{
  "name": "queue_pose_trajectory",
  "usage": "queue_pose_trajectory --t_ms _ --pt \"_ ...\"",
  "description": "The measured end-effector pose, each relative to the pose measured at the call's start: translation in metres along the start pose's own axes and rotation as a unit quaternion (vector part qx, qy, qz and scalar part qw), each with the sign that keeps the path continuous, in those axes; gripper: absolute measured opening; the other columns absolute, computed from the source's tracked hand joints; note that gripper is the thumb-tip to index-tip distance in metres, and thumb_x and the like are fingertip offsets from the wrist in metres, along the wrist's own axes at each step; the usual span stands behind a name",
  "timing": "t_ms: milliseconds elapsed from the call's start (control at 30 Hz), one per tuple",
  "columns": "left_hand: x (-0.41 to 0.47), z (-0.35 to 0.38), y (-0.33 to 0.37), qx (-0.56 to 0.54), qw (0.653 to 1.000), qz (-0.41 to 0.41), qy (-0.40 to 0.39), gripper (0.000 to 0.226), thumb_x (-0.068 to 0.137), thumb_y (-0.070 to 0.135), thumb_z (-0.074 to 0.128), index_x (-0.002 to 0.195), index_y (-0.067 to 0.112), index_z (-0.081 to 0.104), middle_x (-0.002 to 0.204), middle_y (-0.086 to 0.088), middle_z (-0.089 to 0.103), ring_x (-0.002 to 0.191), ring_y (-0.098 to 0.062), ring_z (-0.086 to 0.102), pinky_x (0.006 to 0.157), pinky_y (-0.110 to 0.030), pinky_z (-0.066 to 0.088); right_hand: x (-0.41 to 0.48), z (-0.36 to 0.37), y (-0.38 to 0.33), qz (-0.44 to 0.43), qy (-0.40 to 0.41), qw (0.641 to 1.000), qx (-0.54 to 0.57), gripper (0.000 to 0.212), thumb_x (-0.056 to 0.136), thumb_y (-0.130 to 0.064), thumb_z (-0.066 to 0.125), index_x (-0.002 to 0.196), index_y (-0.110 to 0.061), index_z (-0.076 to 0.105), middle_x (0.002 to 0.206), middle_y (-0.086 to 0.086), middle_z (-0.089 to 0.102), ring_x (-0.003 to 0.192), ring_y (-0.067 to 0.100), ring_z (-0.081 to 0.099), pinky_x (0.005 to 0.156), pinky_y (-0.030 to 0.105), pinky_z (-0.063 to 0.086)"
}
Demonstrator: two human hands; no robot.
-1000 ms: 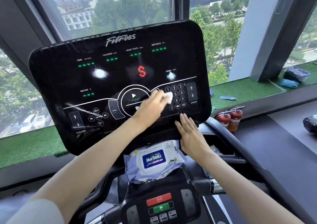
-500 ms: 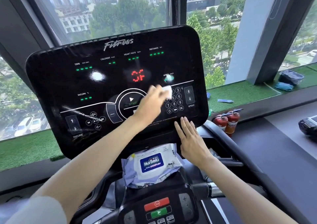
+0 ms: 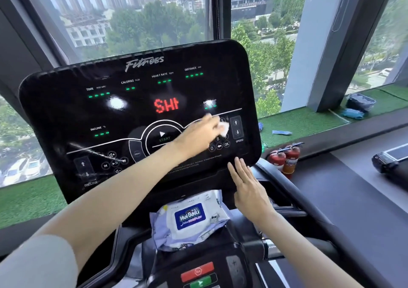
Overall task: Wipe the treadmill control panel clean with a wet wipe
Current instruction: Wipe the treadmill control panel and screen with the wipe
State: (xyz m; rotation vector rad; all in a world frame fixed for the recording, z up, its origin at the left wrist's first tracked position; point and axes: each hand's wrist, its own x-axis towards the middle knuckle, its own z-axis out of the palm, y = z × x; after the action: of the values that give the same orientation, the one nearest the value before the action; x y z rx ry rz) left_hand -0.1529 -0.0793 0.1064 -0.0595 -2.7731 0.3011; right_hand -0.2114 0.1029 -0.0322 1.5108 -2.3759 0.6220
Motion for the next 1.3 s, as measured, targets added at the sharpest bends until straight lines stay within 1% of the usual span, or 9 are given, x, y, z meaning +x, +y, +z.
queue_pose_trajectory --t_ms 100,300,433,500,600,767,933,1133,1300 --pt "0.016 0.001 0.003 -0.060 0.971 -0.197 0.120 0.052 0.073 -0.018 0.053 0.121 0.004 0.055 0.102 -0.010 0.048 0.093 -0.025 0.045 0.063 -0.037 0.051 -0.001 -0.002 0.001 0.000 -0.006 1.000 0.028 0.083 0.059 0.008 0.054 0.140 -0.003 0.037 0.147 0.018 0.033 0.138 0.030 0.027 0.109 0.041 0.031" --pt "0.008 0.014 0.028 -0.026 0.999 0.027 -0.035 0.047 0.075 -0.016 0.047 0.118 0.005 0.051 0.105 -0.010 0.047 0.096 -0.023 0.044 0.068 -0.037 0.051 -0.002 -0.005 0.004 -0.004 -0.024 0.998 0.051 0.082 0.065 0.005 0.052 0.143 -0.006 0.031 0.151 0.014 0.025 0.141 0.025 0.014 0.108 0.040 0.033" --pt "0.027 -0.002 0.014 -0.101 0.966 -0.209 0.114 0.045 0.081 -0.015 0.048 0.121 0.005 0.054 0.109 -0.012 0.049 0.097 -0.027 0.048 0.069 -0.041 0.051 -0.002 -0.008 0.005 -0.009 -0.032 0.997 0.073 0.081 0.069 0.004 0.047 0.146 -0.009 0.025 0.154 0.010 0.015 0.142 0.020 0.002 0.113 0.037 0.026" --pt "0.028 0.004 0.023 -0.078 0.977 -0.169 0.107 0.051 0.074 -0.019 0.048 0.118 0.005 0.058 0.107 -0.009 0.051 0.099 -0.026 0.046 0.064 -0.039 0.052 -0.002 -0.008 0.004 -0.006 -0.030 0.997 0.073 0.081 0.068 0.004 0.047 0.145 -0.008 0.026 0.154 0.011 0.018 0.141 0.021 0.005 0.111 0.038 0.029" --pt "0.019 0.014 0.037 -0.020 0.999 0.002 -0.039 0.046 0.073 -0.015 0.046 0.112 0.009 0.056 0.107 -0.005 0.050 0.100 -0.020 0.042 0.066 -0.032 0.050 -0.002 -0.007 0.005 -0.007 -0.024 0.998 0.066 0.080 0.067 0.003 0.048 0.144 -0.008 0.030 0.152 0.012 0.022 0.142 0.023 0.012 0.109 0.038 0.033" --pt "0.032 0.005 0.012 -0.073 0.983 -0.147 0.078 0.049 0.071 -0.019 0.050 0.112 0.005 0.061 0.102 -0.007 0.051 0.094 -0.021 0.043 0.058 -0.032 0.047 -0.002 -0.007 0.006 -0.010 -0.013 0.998 0.061 0.080 0.063 0.000 0.047 0.141 -0.007 0.036 0.149 0.014 0.030 0.140 0.026 0.022 0.107 0.039 0.036" --pt "0.016 0.011 0.020 -0.006 0.990 0.103 -0.096 0.047 0.071 -0.015 0.049 0.109 0.012 0.056 0.102 -0.003 0.049 0.095 -0.018 0.043 0.060 -0.030 0.047 0.000 -0.009 0.009 -0.018 -0.014 0.999 0.048 0.083 0.057 0.001 0.052 0.138 -0.007 0.041 0.145 0.015 0.037 0.136 0.029 0.031 0.102 0.039 0.041" --pt "0.040 -0.002 0.006 -0.077 0.982 -0.152 0.080 0.051 0.076 -0.017 0.050 0.120 0.007 0.057 0.105 -0.006 0.047 0.099 -0.019 0.040 0.066 -0.032 0.048 0.001 -0.013 0.008 -0.036 -0.023 0.999 0.003 0.083 0.058 -0.001 0.058 0.139 -0.006 0.039 0.145 0.015 0.038 0.135 0.029 0.034 0.105 0.036 0.034" --pt "0.032 0.007 0.026 0.010 0.984 0.129 -0.120 0.046 0.073 -0.014 0.052 0.110 0.012 0.053 0.104 -0.005 0.047 0.095 -0.019 0.042 0.060 -0.027 0.041 -0.002 -0.012 0.009 -0.037 -0.030 0.999 0.007 0.084 0.060 -0.003 0.056 0.141 -0.005 0.035 0.148 0.016 0.033 0.138 0.029 0.027 0.110 0.038 0.027"
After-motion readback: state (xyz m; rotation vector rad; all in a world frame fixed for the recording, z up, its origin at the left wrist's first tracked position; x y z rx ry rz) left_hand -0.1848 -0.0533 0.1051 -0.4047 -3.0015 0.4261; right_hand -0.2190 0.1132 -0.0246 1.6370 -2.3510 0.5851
